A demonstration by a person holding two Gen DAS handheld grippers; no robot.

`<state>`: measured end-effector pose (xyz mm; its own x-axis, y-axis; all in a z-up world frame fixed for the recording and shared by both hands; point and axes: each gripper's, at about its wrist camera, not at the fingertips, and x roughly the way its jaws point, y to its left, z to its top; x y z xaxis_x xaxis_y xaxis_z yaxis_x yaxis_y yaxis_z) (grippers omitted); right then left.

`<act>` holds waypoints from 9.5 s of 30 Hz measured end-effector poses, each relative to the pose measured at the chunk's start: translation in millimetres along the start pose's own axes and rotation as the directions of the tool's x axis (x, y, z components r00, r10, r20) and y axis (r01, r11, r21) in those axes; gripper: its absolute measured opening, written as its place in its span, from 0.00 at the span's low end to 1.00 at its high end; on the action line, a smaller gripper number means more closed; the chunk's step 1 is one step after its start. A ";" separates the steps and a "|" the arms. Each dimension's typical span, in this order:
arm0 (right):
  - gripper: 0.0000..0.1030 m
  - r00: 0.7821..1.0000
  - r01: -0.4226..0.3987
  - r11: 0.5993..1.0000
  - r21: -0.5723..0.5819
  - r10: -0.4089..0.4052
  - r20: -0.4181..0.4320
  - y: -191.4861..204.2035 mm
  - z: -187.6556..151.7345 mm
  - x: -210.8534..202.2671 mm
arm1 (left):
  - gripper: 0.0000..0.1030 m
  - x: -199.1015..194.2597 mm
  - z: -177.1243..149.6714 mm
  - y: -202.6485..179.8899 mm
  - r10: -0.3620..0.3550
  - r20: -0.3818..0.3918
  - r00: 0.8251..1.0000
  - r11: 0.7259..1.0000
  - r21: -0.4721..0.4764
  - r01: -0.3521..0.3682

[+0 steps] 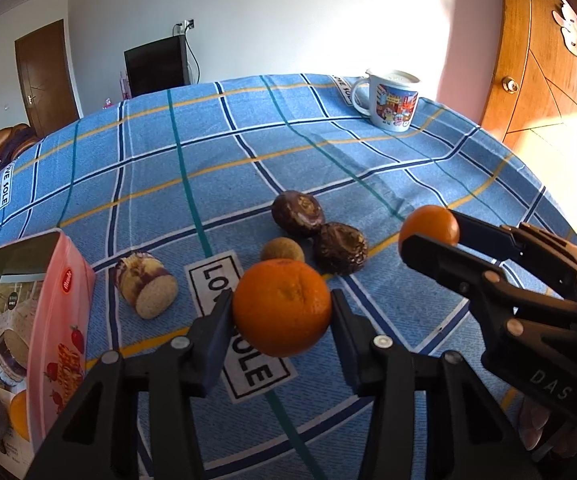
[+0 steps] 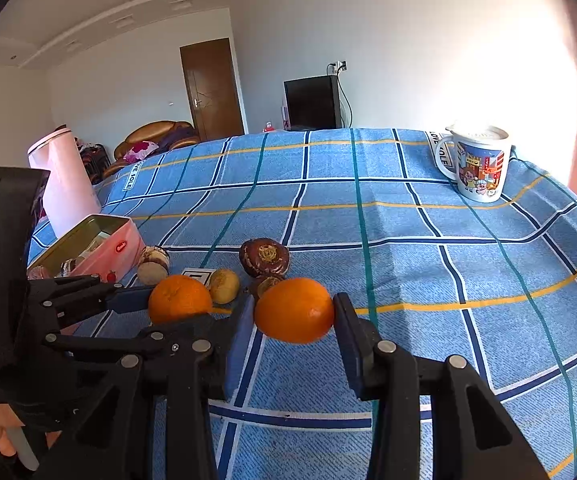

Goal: Organize fruits

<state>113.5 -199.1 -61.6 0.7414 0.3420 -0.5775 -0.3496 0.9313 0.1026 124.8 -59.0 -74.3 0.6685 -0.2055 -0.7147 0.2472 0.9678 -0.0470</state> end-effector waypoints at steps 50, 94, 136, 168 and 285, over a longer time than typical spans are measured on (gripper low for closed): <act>0.41 0.974 -0.005 0.996 -0.085 0.024 0.225 17.3 -9.1 -40.4 | 0.47 -64.9 -11.7 5.9 0.156 0.342 0.926 0.987 -0.078 -0.138; 0.41 0.969 -0.057 0.970 -0.236 0.110 0.220 78.0 6.2 -36.9 | 0.47 -107.5 -43.2 68.8 0.311 0.378 0.872 0.944 -0.232 -0.237; 0.63 0.993 -0.113 0.945 -0.307 0.122 0.008 107.3 21.6 20.8 | 0.70 -120.5 -46.7 122.6 0.399 0.292 0.869 0.902 -0.297 -0.314; 0.34 0.980 -0.108 0.990 -0.093 0.090 -0.180 7.0 27.5 60.3 | 0.70 -10.4 11.1 16.1 0.148 0.112 0.983 0.989 -0.024 -0.147; 0.34 0.969 -0.065 0.984 -0.168 0.102 0.227 39.7 16.4 -22.0 | 0.27 -82.0 -18.0 24.3 0.184 0.420 0.889 0.983 -0.093 -0.159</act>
<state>92.7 -167.5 -31.5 0.8121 0.4550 -0.3654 -0.4879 0.8729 0.0025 63.3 -16.1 -29.4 0.9340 -0.0659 -0.3512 0.0713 0.9974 0.0025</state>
